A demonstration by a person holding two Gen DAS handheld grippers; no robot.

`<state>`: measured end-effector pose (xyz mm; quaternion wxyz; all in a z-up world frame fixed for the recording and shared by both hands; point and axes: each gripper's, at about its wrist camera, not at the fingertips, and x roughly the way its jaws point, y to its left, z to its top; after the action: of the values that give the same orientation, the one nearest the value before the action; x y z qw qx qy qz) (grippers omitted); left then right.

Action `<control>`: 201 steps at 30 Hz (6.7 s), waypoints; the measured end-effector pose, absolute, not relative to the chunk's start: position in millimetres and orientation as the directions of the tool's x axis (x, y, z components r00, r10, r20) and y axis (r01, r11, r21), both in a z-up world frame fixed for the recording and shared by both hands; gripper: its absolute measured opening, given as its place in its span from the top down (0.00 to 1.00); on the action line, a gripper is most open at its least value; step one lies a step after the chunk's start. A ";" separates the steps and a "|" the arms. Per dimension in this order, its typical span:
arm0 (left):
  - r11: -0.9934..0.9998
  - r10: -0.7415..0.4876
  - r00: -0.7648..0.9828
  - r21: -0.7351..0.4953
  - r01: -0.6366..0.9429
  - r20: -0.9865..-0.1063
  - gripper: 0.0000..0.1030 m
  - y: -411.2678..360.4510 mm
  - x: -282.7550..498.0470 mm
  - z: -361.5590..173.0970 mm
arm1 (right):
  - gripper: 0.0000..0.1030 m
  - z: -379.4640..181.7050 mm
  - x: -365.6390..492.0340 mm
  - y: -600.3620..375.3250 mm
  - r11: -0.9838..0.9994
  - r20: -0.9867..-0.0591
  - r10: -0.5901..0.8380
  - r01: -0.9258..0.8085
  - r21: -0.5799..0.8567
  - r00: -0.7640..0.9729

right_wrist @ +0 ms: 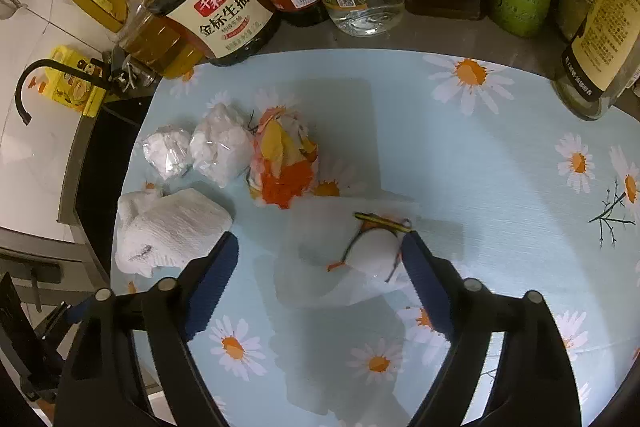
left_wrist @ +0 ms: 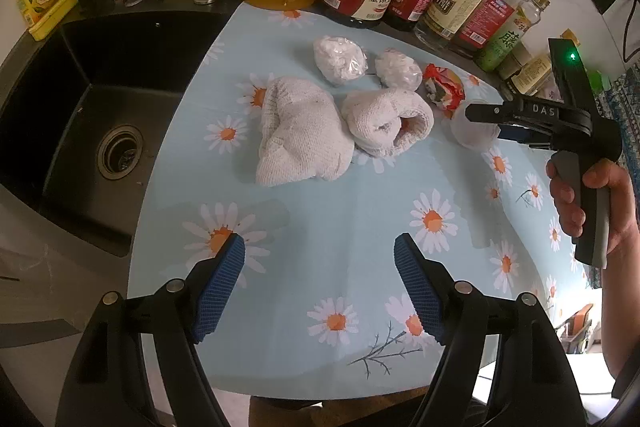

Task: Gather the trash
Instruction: 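Reach the right tool to the clear printed plastic bag and grasp it, then grasp the white knit cloth with the left tool while the right tool holds the bag, then carry the white cloth and plastic bag down over the black bin, then open both tools to drop the cloth and plastic bag into the bin, then raise both open tools back up toward the table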

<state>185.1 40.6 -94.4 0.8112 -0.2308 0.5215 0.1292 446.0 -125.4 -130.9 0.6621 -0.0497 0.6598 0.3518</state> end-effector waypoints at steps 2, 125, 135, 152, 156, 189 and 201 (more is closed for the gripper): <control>0.861 -0.032 0.421 -0.239 -0.449 -0.907 0.27 40.4 186.6 -94.8 | 0.24 -133.0 445.2 -122.8 0.745 -0.910 0.396 -0.536 0.398 -0.125; 0.970 -0.173 0.542 -0.238 -0.051 -0.823 0.78 -10.4 22.4 -72.3 | 0.38 -41.6 119.4 -192.8 0.720 -0.887 0.461 -0.584 0.375 -0.002; 0.959 -0.224 0.464 -0.278 -0.050 -0.857 0.78 -24.3 -1.1 -110.1 | 0.37 -73.2 96.2 -192.5 0.726 -0.905 0.418 -0.573 0.381 -0.072; 0.925 -0.306 0.289 -0.355 -0.136 -0.907 0.77 -32.8 -12.8 -194.5 | 0.37 -140.6 81.3 -193.0 0.764 -0.912 0.352 -0.498 0.411 -0.212; 0.923 -0.314 0.256 -0.358 -0.144 -0.914 0.77 -34.0 -12.4 -206.0 | 0.37 -152.4 77.9 -192.2 0.771 -0.910 0.340 -0.484 0.414 -0.237; 0.918 -0.302 0.203 -0.341 -0.201 -0.932 0.46 -19.4 -1.3 -213.7 | 0.22 -159.2 89.5 -199.1 0.797 -0.891 0.379 -0.401 0.452 -0.251; 0.919 -0.303 0.252 -0.351 -0.177 -0.919 0.46 -12.3 1.3 -190.6 | 0.22 -135.6 92.0 -195.1 0.795 -0.899 0.389 -0.419 0.438 -0.201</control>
<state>1.3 -12.3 -190.6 0.7665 -0.1965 0.6100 -0.0411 92.0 -195.1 -135.6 0.6320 -0.0106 0.7059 0.3197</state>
